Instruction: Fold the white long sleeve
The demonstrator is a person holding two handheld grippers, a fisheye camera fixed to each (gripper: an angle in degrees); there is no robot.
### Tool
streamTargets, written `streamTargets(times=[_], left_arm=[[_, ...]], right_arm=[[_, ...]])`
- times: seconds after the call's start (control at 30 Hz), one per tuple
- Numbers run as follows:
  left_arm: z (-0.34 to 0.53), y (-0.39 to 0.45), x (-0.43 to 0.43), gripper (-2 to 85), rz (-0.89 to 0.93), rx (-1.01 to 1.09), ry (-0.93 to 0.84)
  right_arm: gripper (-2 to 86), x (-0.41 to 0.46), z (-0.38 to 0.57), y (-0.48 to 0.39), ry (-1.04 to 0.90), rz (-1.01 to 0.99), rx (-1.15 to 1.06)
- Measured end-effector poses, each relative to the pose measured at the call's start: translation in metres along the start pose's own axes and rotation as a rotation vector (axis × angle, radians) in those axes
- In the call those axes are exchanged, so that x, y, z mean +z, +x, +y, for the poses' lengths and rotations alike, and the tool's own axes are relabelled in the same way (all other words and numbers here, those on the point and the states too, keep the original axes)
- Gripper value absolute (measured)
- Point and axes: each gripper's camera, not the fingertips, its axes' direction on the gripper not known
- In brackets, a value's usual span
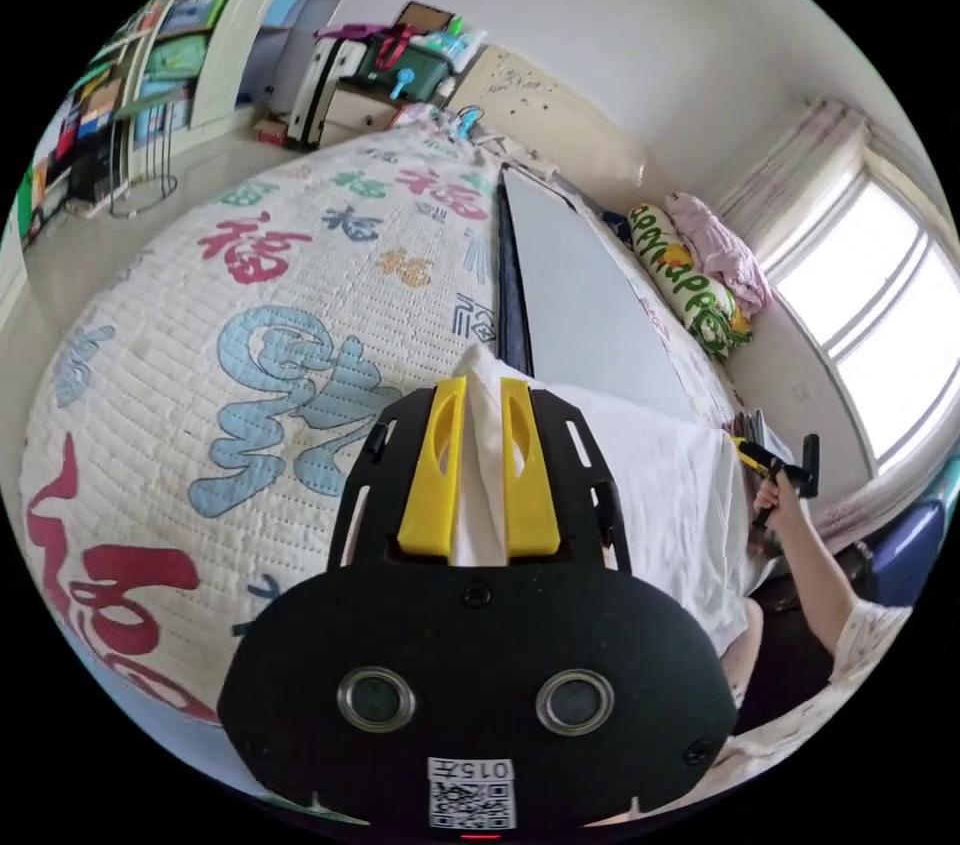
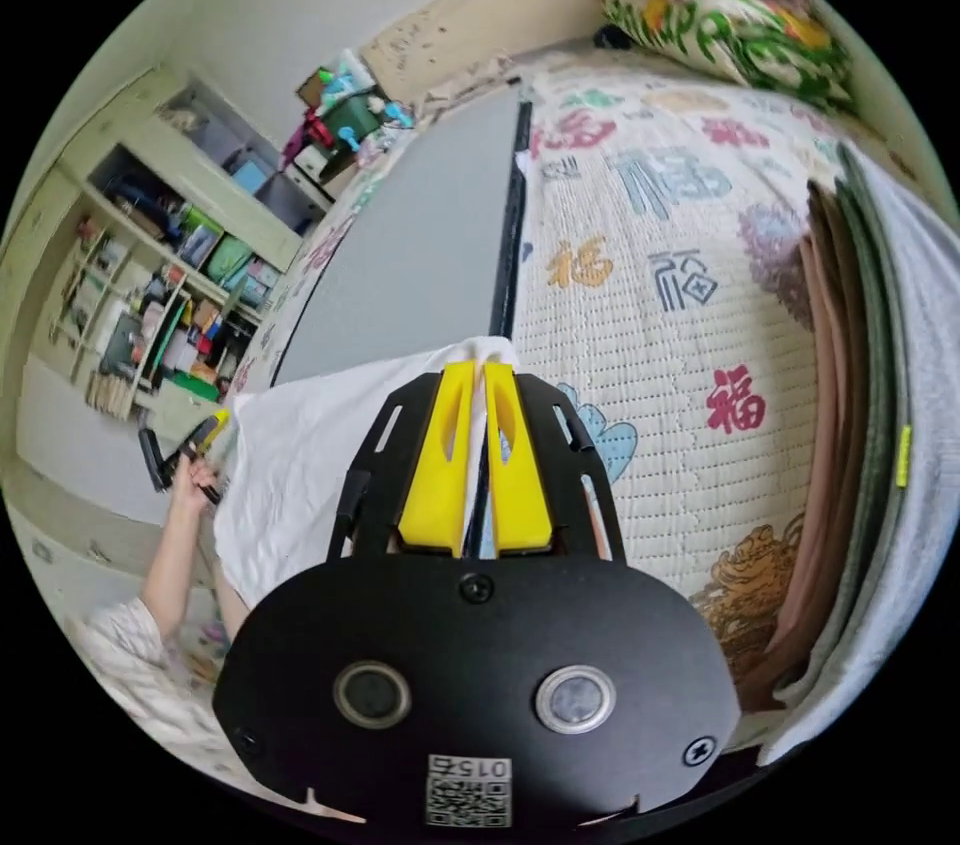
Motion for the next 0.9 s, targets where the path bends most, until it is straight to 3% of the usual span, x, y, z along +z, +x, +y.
streamTargets(times=[0.1,0.17,0.33,0.43,0.67,0.9], left_arm=[[0.021,0.073,-0.047,7.0,0.046,0.282,-0.016],[0.045,0.142,-0.071,6.9,0.229,0.505,-0.107],[0.091,0.263,-0.070,6.7,0.450,0.793,-0.241],[0.094,0.311,-0.036,7.2,0.456,0.871,-0.382],[0.077,0.370,-0.010,9.1,0.303,0.983,-0.453],[0.044,0.380,0.018,5.5,0.302,1.018,-0.542]], right_arm=[[0.9,-0.035,0.059,-0.036,0.032,-0.050,-0.312],[2.0,-0.055,0.109,-0.069,0.008,-0.151,-0.542],[6.3,-0.045,0.178,-0.130,-0.124,-0.213,-0.885],[6.9,-0.015,0.187,-0.138,-0.205,-0.222,-0.912],[10.2,0.035,0.203,-0.144,-0.363,-0.096,-1.003],[4.8,0.064,0.196,-0.134,-0.415,-0.087,-0.934]])
